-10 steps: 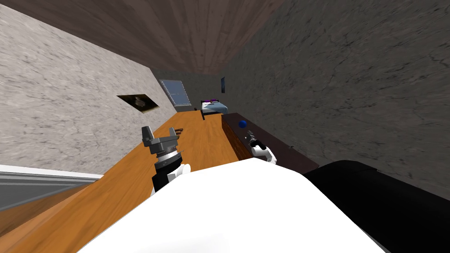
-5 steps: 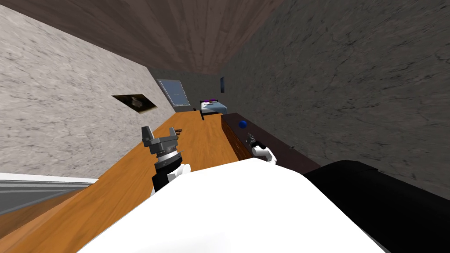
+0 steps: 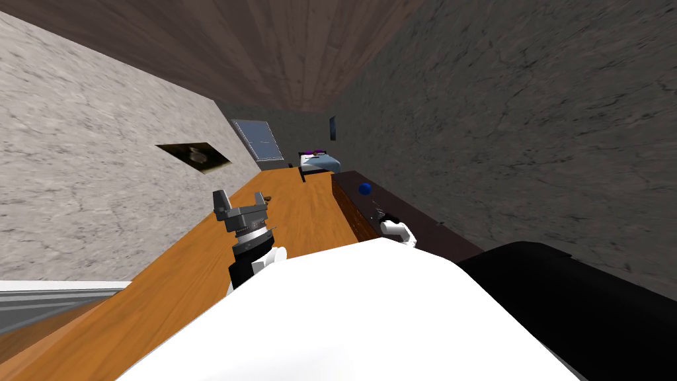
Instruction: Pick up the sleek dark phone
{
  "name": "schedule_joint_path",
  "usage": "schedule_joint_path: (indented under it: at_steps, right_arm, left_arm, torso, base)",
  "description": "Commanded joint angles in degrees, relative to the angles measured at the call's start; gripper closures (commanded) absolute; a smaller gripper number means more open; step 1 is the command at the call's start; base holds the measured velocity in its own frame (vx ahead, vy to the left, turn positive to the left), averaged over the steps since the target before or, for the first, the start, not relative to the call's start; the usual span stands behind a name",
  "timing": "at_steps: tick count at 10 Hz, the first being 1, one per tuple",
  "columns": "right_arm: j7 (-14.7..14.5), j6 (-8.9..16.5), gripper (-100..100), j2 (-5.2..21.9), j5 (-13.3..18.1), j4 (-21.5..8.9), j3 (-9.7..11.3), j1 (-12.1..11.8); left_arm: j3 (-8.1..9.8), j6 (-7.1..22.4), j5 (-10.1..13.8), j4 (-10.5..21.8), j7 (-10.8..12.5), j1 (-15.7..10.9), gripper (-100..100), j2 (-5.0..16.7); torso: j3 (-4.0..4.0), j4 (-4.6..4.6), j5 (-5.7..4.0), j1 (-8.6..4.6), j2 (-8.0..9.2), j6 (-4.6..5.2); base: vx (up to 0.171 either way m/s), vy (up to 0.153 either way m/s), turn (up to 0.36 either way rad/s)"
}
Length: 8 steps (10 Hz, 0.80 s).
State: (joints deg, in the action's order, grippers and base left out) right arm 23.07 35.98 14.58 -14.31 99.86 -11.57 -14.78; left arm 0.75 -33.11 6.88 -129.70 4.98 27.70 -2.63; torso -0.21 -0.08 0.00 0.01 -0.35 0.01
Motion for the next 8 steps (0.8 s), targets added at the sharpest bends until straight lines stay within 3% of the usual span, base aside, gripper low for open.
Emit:
schedule_joint_path:
  at_steps: [1,7,8]
  right_arm:
    - [0.4,2.6,-100,0.1,-0.3,-1.8,-0.4,0.8]
    - [2.0,12.6,-100,1.5,-3.9,-10.5,-3.7,2.7]
    - [2.0,13.4,-100,1.5,-3.9,-10.8,-3.7,2.7]
  left_arm:
    - [0.00,0.0,0.0,0.0,0.0,0.0,0,0.0]
    - [0.00,0.0,0.0,0.0,0.0,0.0,0,0.0]
    - [0.00,0.0,0.0,0.0,0.0,0.0,0,0.0]
  torso:
    - [0.00,0.00,0.00,0.00,0.00,0.00]
    - [-0.08,-0.04,-0.02,-0.08,-0.12,0.00]
    - [-0.06,-0.02,-0.02,-0.12,-0.09,0.00]
  base:
    - [0.077,0.014,-0.032]
    - [0.114,-0.009,-0.060]
    - [0.086,-0.022,-0.035]
